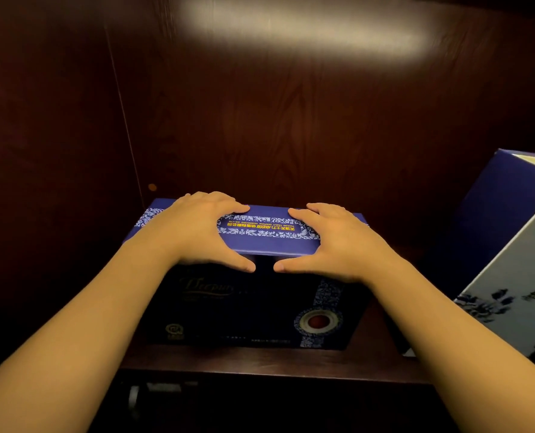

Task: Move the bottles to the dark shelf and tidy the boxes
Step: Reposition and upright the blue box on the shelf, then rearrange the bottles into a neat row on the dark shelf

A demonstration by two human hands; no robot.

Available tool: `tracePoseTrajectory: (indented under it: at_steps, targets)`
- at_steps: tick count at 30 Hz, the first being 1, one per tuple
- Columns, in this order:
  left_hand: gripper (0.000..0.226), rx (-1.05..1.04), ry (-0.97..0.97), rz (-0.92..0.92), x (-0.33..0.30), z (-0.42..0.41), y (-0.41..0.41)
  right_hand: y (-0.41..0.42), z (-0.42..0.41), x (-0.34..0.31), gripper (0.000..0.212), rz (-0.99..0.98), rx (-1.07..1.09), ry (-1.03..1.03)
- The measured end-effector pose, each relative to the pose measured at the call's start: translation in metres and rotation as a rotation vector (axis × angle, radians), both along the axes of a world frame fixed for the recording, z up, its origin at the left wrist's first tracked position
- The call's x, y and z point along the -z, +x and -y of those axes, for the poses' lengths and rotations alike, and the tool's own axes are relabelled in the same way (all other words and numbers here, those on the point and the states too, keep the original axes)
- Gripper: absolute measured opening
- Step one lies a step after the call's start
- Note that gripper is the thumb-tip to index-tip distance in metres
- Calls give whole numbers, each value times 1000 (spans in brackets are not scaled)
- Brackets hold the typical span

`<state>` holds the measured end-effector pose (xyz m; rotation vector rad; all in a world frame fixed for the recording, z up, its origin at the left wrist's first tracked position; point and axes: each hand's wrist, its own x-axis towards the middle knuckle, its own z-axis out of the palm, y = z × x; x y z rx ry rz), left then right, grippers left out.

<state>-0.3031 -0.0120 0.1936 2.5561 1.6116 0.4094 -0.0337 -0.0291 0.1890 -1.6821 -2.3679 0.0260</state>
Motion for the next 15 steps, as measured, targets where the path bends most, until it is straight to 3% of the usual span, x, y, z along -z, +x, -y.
tracePoseTrajectory:
  at_steps: [5,11,15]
  targets:
    - [97,-33,82,24,5,26,3,0,14,-4,96,-3,-114,83]
    - [26,-75,229,-70,0,75,39,30,61,4,29,-19,-181,258]
    - [17,-57,221,-134,-7,126,98,78,114,0,19,-28,-185,253]
